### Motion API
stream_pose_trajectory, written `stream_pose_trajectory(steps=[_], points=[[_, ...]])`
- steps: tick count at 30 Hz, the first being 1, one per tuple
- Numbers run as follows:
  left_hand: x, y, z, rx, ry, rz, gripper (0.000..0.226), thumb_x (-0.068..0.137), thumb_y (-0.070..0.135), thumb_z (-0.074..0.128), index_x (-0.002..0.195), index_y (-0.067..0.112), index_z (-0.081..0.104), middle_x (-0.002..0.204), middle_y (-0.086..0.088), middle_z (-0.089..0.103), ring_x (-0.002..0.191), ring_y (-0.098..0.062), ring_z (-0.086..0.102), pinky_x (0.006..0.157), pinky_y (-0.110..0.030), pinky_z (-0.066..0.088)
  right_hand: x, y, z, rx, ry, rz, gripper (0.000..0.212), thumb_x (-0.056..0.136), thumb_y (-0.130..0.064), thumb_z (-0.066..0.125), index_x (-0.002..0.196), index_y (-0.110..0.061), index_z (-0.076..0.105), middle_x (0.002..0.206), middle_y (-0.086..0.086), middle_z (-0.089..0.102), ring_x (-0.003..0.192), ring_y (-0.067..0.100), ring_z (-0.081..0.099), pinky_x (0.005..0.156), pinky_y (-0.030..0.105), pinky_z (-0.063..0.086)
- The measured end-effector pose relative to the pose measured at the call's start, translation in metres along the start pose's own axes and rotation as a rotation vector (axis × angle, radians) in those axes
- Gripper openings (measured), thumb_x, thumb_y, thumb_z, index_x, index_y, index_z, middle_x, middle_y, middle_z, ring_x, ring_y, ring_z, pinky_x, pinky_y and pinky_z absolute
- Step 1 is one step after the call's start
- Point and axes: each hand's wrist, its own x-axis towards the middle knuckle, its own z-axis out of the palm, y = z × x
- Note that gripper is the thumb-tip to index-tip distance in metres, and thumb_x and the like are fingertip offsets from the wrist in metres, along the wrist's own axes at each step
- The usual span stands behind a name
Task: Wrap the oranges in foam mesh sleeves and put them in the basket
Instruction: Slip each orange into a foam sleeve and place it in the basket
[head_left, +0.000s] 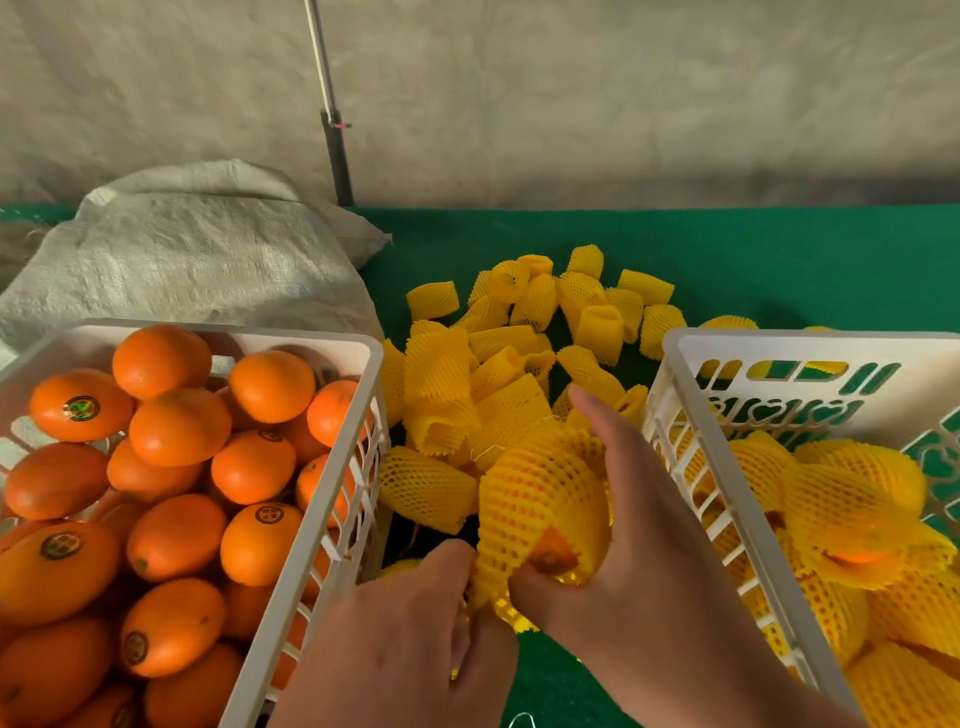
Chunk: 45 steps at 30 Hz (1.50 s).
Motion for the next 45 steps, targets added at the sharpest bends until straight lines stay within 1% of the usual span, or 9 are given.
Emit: stream_pose_trajectory(steps=[2,7,14,18,22,26,35,39,45], points=[[-0.001,0.002,-0.003,-0.068,0.024,-0.071,0.028,0.076,0.063,0.044,0.102,0.055,0.039,0.089,0.026,0.063,0.082,0.016,0.058,0.081,-0.002,0.043,0.001,0.001,0.002,-0.029,-0.050,-0.026,0.120,0.059,-0.086,0.070,0.146,-0.073,-0.010,0.131,-0.065,-0.001,0.140,-0.007,0.021,0.109,0.036,0.037],[-0.001,0.002,-0.012,-0.003,0.014,0.024,0.050,0.080,0.054,0.047,0.130,0.055,0.049,0.075,0.027,0.056,0.062,-0.003,0.061,0.051,-0.017,0.053,-0.001,0.001,0.008,-0.052,-0.138,-0.118,0.118,0.067,-0.084,0.071,0.152,-0.066,-0.009,0.136,-0.057,0.010,0.133,-0.024,0.017,0.095,0.016,0.032],[-0.008,-0.002,-0.008,-0.054,0.172,0.248,0.028,0.089,0.031,0.060,0.105,0.025,0.083,0.074,0.014,0.064,0.055,-0.008,0.059,0.046,-0.027,0.053,-0.002,0.013,0.008,-0.050,-0.078,-0.052,0.125,0.070,-0.071,0.083,0.153,-0.065,-0.011,0.144,-0.050,0.010,0.134,-0.020,0.018,0.099,0.015,0.023],[-0.008,-0.003,-0.010,-0.236,0.074,0.002,0.032,0.080,0.049,0.055,0.109,0.044,0.066,0.087,0.015,0.064,0.073,-0.007,0.067,0.052,-0.019,0.055,-0.002,0.009,0.004,-0.038,-0.082,-0.071,0.127,0.066,-0.065,0.087,0.152,-0.068,-0.007,0.149,-0.050,0.011,0.135,-0.022,0.019,0.099,0.021,0.036],[0.012,-0.007,-0.008,-0.782,-0.246,-0.602,0.060,0.061,0.088,0.070,0.110,0.054,0.060,0.103,0.021,0.071,0.100,-0.010,0.072,0.079,-0.049,0.062,-0.004,0.005,0.002,-0.002,-0.124,-0.132,0.127,0.066,-0.057,0.087,0.153,-0.066,-0.005,0.146,-0.046,0.016,0.137,-0.018,0.022,0.095,0.020,0.039],[0.020,-0.018,-0.003,-1.270,-0.455,-0.724,0.069,0.059,0.040,0.100,0.120,0.025,0.070,0.119,-0.010,0.075,0.107,-0.039,0.073,0.085,-0.055,0.061,-0.004,0.003,0.002,0.038,-0.172,-0.178,0.133,0.066,-0.049,0.095,0.154,-0.065,-0.004,0.148,-0.044,0.018,0.138,-0.016,0.026,0.092,0.017,0.042],[0.013,-0.023,-0.002,-0.847,-0.122,-0.365,0.074,0.050,0.076,0.087,0.117,0.057,0.062,0.113,0.011,0.077,0.101,-0.014,0.076,0.078,-0.032,0.064,0.000,0.009,0.000,0.448,-0.241,0.034,0.103,0.061,-0.103,0.052,0.149,-0.073,0.008,0.132,-0.050,0.047,0.120,-0.020,0.052,0.084,0.004,0.050],[0.010,-0.017,0.007,-0.808,-0.220,-0.271,0.096,0.046,0.072,0.095,0.132,0.056,0.055,0.125,0.013,0.072,0.110,-0.014,0.073,0.083,-0.039,0.063,-0.001,0.016,0.004,0.507,-0.153,0.085,0.082,0.075,-0.077,0.073,0.145,-0.066,0.032,0.124,-0.019,0.066,0.109,0.005,0.069,0.087,0.036,0.063],[0.010,-0.022,0.012,-0.668,-0.286,-0.283,0.109,0.033,0.077,0.092,0.132,0.069,0.047,0.119,0.029,0.070,0.101,0.002,0.073,0.058,-0.022,0.061,0.005,0.020,-0.003,0.667,0.040,0.097,0.063,0.084,-0.058,0.073,0.140,-0.057,0.044,0.120,-0.016,0.068,0.103,0.010,0.072,0.081,0.037,0.065]])
